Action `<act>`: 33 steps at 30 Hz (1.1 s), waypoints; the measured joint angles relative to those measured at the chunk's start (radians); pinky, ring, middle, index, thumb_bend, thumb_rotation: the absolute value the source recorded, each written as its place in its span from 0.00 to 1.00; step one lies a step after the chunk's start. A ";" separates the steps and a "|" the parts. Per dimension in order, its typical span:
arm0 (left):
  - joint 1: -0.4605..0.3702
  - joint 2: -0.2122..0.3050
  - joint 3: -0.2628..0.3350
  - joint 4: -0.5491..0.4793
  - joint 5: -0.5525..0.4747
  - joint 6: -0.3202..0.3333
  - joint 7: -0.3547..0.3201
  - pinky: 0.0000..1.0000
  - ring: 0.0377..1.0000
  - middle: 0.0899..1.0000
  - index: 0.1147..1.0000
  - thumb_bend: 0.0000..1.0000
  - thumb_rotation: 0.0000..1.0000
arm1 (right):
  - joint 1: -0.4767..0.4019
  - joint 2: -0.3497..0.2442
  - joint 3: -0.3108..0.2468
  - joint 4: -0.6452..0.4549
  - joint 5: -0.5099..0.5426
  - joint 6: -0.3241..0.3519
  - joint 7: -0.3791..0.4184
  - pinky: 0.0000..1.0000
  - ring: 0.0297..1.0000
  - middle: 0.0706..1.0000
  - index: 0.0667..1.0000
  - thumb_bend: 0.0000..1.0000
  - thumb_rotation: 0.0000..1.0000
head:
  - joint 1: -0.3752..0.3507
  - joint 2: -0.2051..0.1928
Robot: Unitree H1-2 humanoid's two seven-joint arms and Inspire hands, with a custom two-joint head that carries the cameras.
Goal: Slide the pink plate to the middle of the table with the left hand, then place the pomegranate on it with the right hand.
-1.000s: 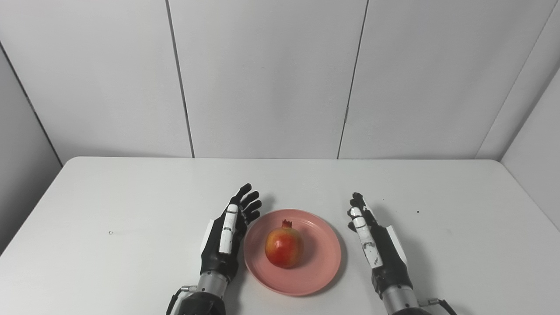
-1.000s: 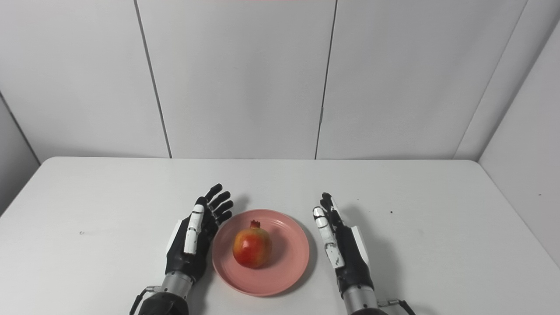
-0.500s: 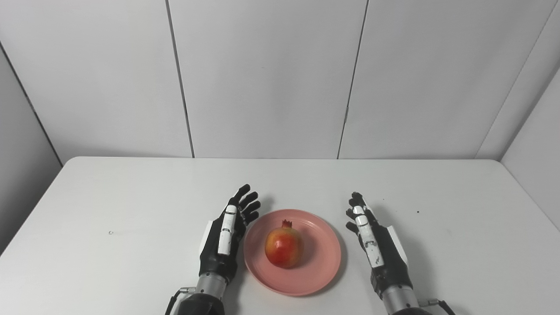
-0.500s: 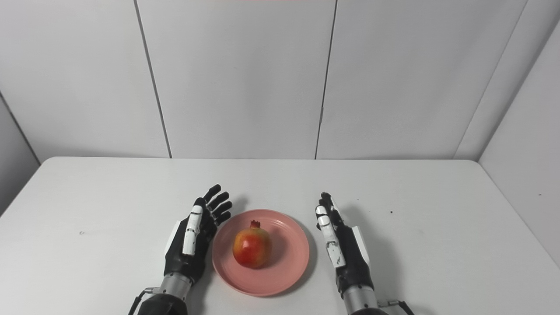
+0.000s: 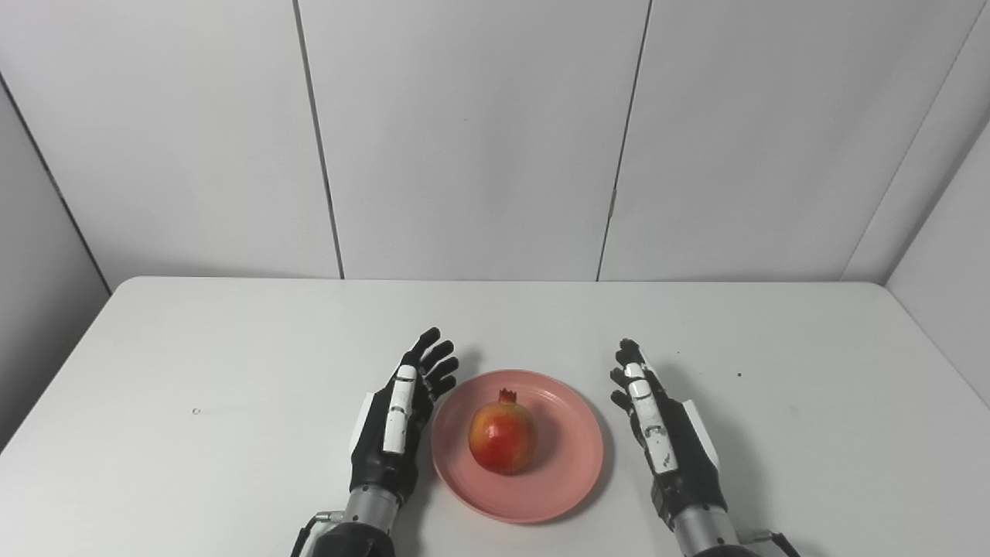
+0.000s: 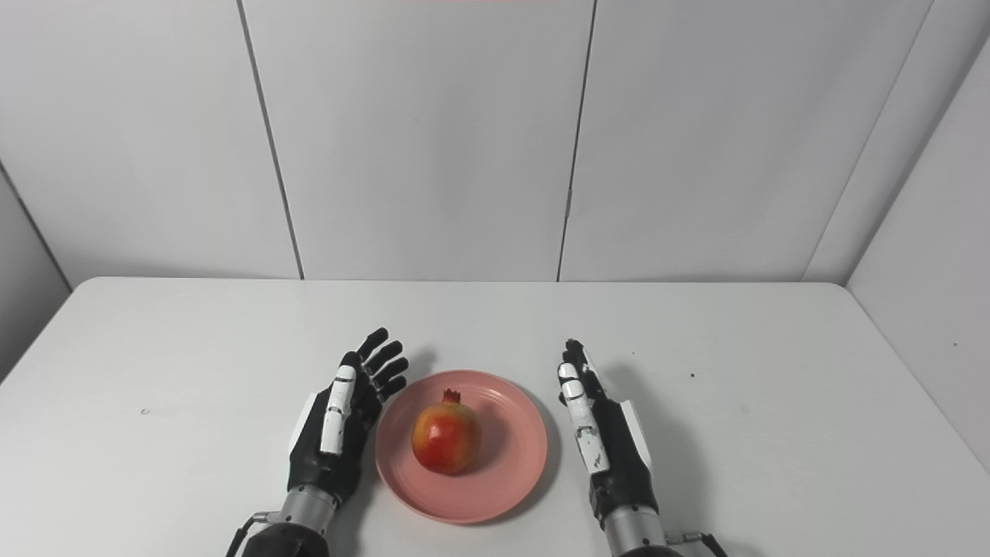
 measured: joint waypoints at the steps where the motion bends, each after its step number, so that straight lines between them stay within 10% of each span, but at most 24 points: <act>1: 0.001 0.000 0.000 -0.001 0.000 0.000 0.000 0.87 0.86 0.86 0.85 0.40 1.00 | 0.001 0.000 0.000 0.000 0.000 0.000 0.000 0.94 0.96 0.97 0.96 0.25 1.00 | 0.000 0.000; 33: 0.002 0.002 -0.003 -0.015 0.000 0.026 -0.001 0.94 0.91 0.92 0.90 0.39 1.00 | 0.004 0.000 -0.005 0.001 0.026 0.000 -0.011 0.95 0.96 0.98 0.98 0.27 1.00 | -0.003 -0.003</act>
